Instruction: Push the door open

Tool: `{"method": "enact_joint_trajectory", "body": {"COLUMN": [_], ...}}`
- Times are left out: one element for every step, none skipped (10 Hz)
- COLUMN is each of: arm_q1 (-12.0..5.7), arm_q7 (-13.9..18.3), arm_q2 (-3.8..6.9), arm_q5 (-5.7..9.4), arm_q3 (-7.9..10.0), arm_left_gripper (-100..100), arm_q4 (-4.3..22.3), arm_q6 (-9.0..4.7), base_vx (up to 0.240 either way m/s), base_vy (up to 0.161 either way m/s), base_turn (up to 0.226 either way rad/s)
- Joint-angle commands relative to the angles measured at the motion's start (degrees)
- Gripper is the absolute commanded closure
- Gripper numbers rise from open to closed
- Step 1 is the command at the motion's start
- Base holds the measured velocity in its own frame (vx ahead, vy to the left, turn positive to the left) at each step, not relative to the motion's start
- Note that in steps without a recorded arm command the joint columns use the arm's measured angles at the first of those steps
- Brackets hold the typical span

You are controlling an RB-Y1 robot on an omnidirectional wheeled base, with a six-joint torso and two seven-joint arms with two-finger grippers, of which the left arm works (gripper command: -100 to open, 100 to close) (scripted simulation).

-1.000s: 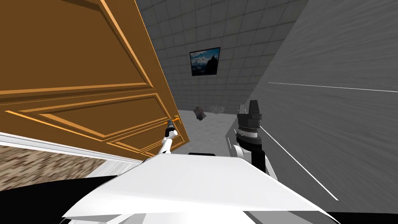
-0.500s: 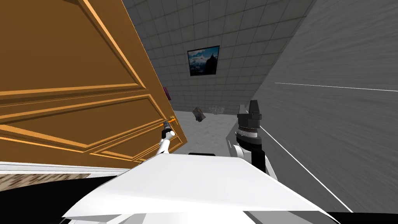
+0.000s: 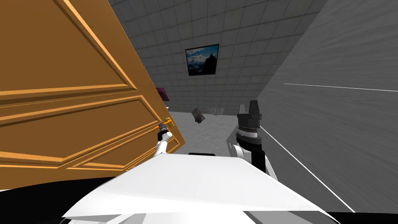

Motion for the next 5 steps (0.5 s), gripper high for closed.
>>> {"method": "enact_joint_trajectory", "body": {"arm_q1": [0.76, 1.22, 1.65, 1.86, 2.27], "arm_q7": [-1.4, -2.2, -3.0, -3.3, -4.1], "arm_q2": [0.48, 0.64, 0.79, 0.86, 1.01], "arm_q5": [1.65, 2.57, 3.45, 3.87, 4.71], "arm_q3": [1.74, 2.68, 3.58, 4.00, 4.86], "arm_left_gripper": [100, 100, 100, 100, 100], "arm_q4": [-0.7, -1.2, -1.7, -1.9, -2.3], "arm_q6": [-0.31, -0.27, -0.23, -0.21, -0.18], "base_vx": [0.217, 0.202, 0.208, 0.174, 0.144], "base_vy": [0.012, 0.019, 0.005, -0.002, 0.001], "base_turn": [-0.043, -0.026, -0.026, -0.010, -0.024]}}
